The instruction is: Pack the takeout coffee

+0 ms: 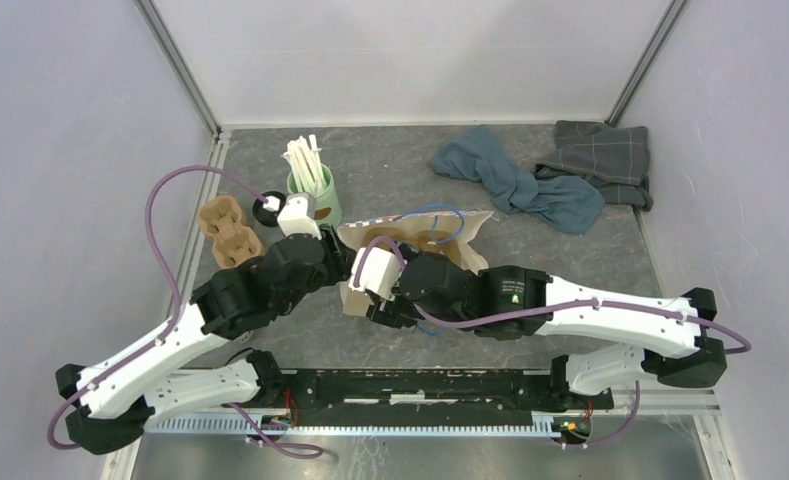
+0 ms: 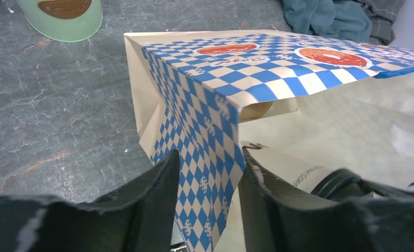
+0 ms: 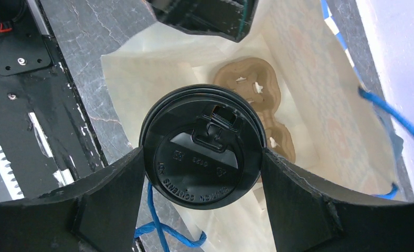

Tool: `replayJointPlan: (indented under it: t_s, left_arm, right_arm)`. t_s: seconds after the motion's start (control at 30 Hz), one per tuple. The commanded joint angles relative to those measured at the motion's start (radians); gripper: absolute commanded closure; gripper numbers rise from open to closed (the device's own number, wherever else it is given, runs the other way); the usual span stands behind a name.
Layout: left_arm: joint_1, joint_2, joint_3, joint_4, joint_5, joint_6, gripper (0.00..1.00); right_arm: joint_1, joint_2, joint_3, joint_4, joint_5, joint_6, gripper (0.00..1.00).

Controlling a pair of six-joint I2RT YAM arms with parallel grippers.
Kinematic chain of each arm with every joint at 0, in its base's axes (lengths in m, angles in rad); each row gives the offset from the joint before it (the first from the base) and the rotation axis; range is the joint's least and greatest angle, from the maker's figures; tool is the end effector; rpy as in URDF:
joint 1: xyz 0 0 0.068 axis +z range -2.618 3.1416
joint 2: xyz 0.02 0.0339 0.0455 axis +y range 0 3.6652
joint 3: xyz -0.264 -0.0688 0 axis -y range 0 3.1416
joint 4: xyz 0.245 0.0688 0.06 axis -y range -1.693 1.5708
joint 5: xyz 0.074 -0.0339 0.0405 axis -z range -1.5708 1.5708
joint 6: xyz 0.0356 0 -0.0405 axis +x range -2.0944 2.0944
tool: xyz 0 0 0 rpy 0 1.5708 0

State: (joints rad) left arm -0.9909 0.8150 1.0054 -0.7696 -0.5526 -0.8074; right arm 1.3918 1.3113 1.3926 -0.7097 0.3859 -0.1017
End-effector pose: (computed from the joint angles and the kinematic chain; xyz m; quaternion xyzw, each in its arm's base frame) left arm 0.1008 -0.1198 0.3538 -0.0517 0.8546 -0.2090 0.4726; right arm 0.0627 0.2713 0.3855 -0.5301 0.7009 0.1313 0.4587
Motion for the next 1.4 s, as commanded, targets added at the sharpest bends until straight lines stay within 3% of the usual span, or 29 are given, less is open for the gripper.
replayJointPlan:
  t_s: [0.0,0.2,0.43,0.63,1.37]
  left_arm:
    - [-0.003,0.072,0.063,-0.048,-0.053,0.013,0.53]
    - [-0.003,0.044,0.009,0.011,-0.049,0.083,0.84]
    - [-0.003,-0.149,-0.193,0.352,0.003,0.375,0.96]
    - [-0.004,-0.168,-0.258,0.445,0.068,0.472,0.98]
    - [-0.003,-0.220,-0.321,0.406,0.107,0.366,0.98]
  right_arm:
    - [0.024,0.011,0.031,0.055,0.064,0.031,0.32]
    - [0.025,-0.005,0.026,0.053,0.107,0.019,0.31]
    - [0.024,-0.053,-0.122,0.144,0.207,-0.233,0.31]
    - [-0.039,-0.049,-0.190,0.261,0.183,-0.351,0.31]
    - [-0.197,0.089,-0.302,0.525,-0.102,-0.391,0.31]
